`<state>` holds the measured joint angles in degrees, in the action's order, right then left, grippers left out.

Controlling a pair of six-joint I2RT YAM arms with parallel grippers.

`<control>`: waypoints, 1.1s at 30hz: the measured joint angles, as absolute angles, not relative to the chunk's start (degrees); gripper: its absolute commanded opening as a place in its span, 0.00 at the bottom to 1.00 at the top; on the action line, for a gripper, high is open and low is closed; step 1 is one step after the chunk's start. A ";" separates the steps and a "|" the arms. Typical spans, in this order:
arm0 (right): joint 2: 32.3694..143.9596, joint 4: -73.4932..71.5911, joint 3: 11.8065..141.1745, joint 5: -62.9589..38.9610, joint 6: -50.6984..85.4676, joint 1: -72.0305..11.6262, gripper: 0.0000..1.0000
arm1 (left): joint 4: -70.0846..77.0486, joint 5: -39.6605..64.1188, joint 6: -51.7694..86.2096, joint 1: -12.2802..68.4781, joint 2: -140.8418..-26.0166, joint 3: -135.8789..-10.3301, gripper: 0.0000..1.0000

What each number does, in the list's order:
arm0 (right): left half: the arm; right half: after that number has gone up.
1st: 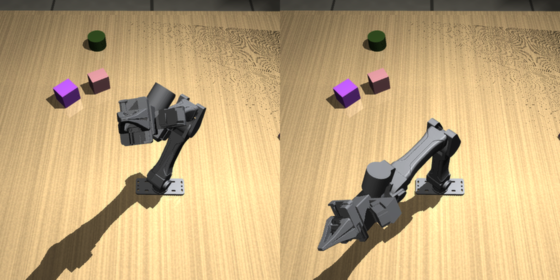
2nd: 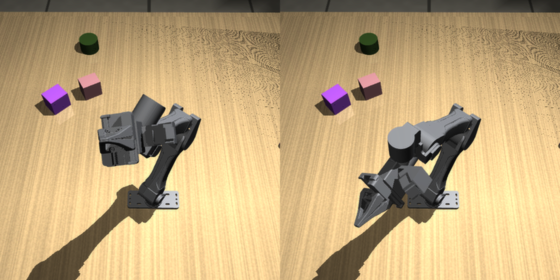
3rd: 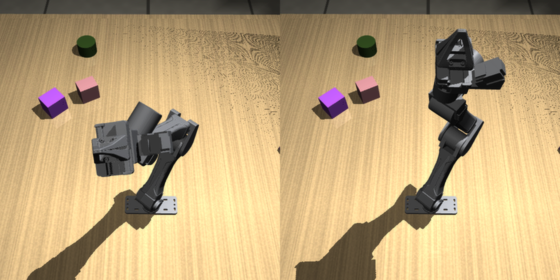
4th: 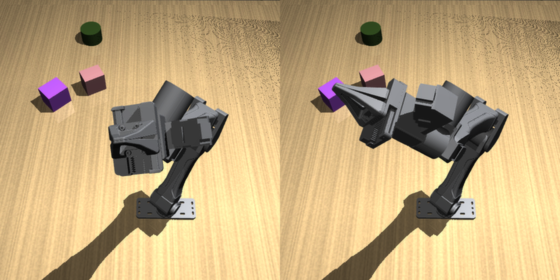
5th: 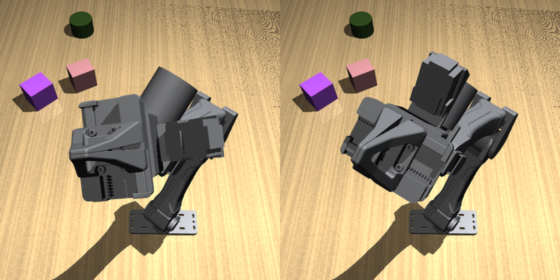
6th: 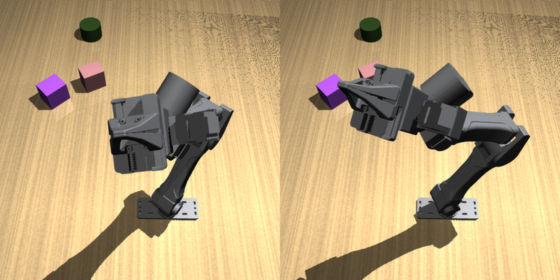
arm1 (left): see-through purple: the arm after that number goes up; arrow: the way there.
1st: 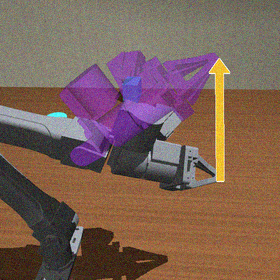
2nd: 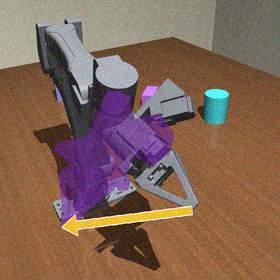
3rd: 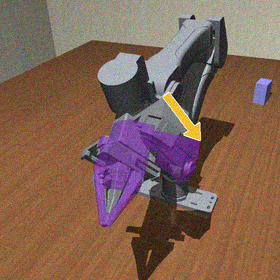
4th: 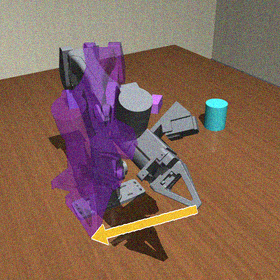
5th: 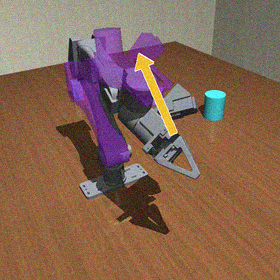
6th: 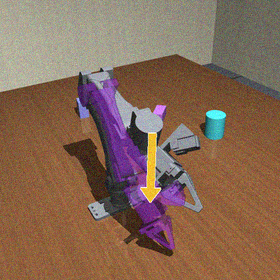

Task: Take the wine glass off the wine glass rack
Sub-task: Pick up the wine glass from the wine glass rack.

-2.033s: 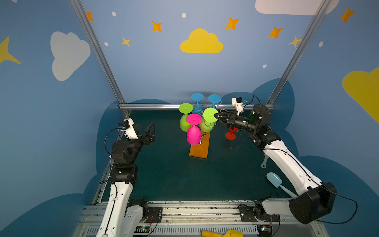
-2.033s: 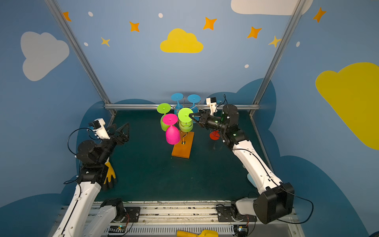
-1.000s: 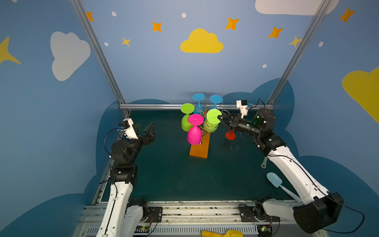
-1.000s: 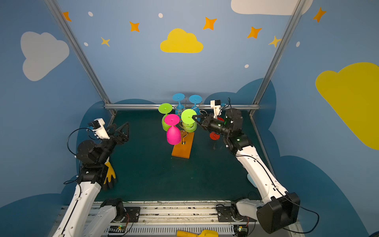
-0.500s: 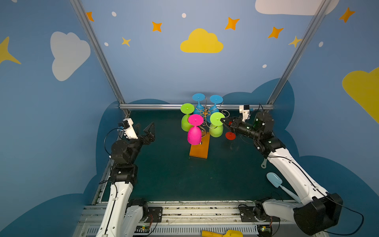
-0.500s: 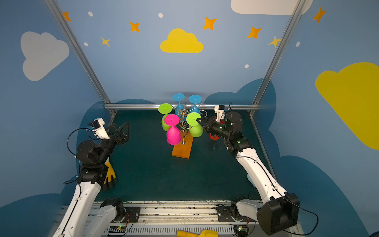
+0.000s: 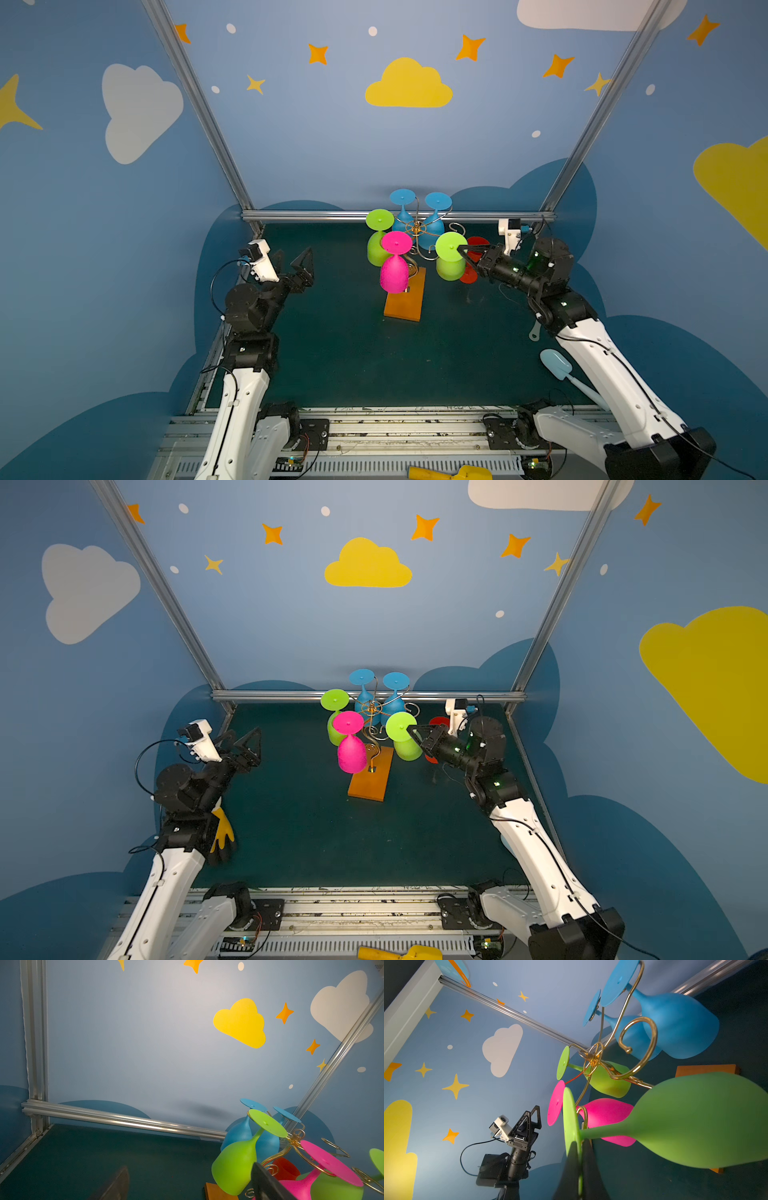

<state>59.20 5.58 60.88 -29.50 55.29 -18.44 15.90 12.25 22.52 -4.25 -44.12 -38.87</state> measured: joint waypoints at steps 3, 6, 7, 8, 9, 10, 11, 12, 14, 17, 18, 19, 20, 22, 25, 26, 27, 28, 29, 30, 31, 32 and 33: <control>55.72 8.93 60.16 -28.03 53.01 -17.69 0.00 | 15.90 12.25 22.55 -4.25 -43.57 -38.87 0.90; 52.86 12.40 60.10 -26.30 50.54 -16.62 0.00 | 15.94 13.23 22.68 -4.25 -43.00 -38.87 0.90; 52.07 13.37 60.10 -25.69 49.76 -16.27 0.00 | 15.94 13.67 22.76 -4.29 -42.83 -38.87 0.90; 51.27 14.48 60.14 -25.06 48.77 -15.94 0.00 | 15.92 14.26 23.03 -4.29 -42.68 -38.87 0.89; 50.52 15.86 60.34 -24.29 47.51 -15.73 0.00 | 15.90 14.85 23.33 -4.29 -42.59 -38.94 0.88; 50.09 17.15 60.77 -23.57 46.61 -15.55 0.00 | 15.86 15.42 23.57 -4.29 -42.57 -39.09 0.87; 49.67 18.41 61.32 -22.74 45.30 -15.40 0.00 | 15.70 16.16 23.90 -4.29 -42.57 -39.38 0.87; 49.39 19.40 61.95 -21.96 44.12 -15.35 0.00 | 15.44 17.17 24.36 -4.29 -42.57 -39.86 0.86; 48.99 21.26 63.44 -20.93 41.76 -15.31 0.00 | 14.98 19.29 25.21 -4.36 -42.63 -41.36 0.85; 48.90 23.09 66.46 -19.62 38.06 -15.31 0.00 | 14.63 23.79 27.18 -4.34 -43.13 -45.30 0.83; 48.90 23.51 67.33 -19.44 37.01 -15.31 0.00 | 14.59 25.43 27.88 -4.34 -43.48 -46.83 0.83; 48.93 23.92 68.47 -19.29 35.81 -15.31 0.00 | 14.61 27.44 28.80 -4.29 -44.07 -48.62 0.82; 48.93 24.05 69.47 -19.27 34.79 -15.31 0.00 | 14.79 29.36 29.63 -4.14 -44.77 -50.43 0.82; 48.93 23.81 70.96 -19.55 33.06 -15.31 0.00 | 15.38 32.99 31.64 -3.36 -46.48 -53.54 0.81; 49.47 23.09 72.90 -21.02 30.76 -15.38 0.00 | 16.58 38.06 34.09 -0.36 -49.60 -57.65 0.80; 49.82 22.74 73.56 -21.69 30.04 -15.49 0.00 | 16.45 39.33 34.35 1.26 -50.81 -59.02 0.80; 50.17 22.50 74.15 -22.22 29.39 -15.68 0.00 | 16.25 40.25 34.30 2.92 -52.07 -60.31 0.80; 50.63 22.17 74.76 -22.81 28.71 -15.97 0.00 | 15.53 41.10 33.85 5.19 -53.67 -61.95 0.79; 51.07 21.91 75.29 -23.44 27.94 -16.29 0.00 | 14.76 41.85 33.28 7.51 -55.07 -63.44 0.79; 51.48 21.78 75.77 -23.94 27.29 -16.64 0.00 | 14.00 42.30 32.58 9.54 -56.29 -64.75 0.79; 51.90 21.69 76.31 -24.56 26.55 -17.06 0.00 | 13.26 42.89 31.90 11.64 -57.65 -66.11 0.78; 52.29 21.65 76.90 -25.04 25.87 -17.47 0.00 | 12.62 43.59 31.24 13.61 -58.98 -67.42 0.78; 52.58 21.61 77.34 -25.45 25.30 -17.87 0.00 | 12.32 44.14 30.85 15.16 -60.16 -68.49 0.78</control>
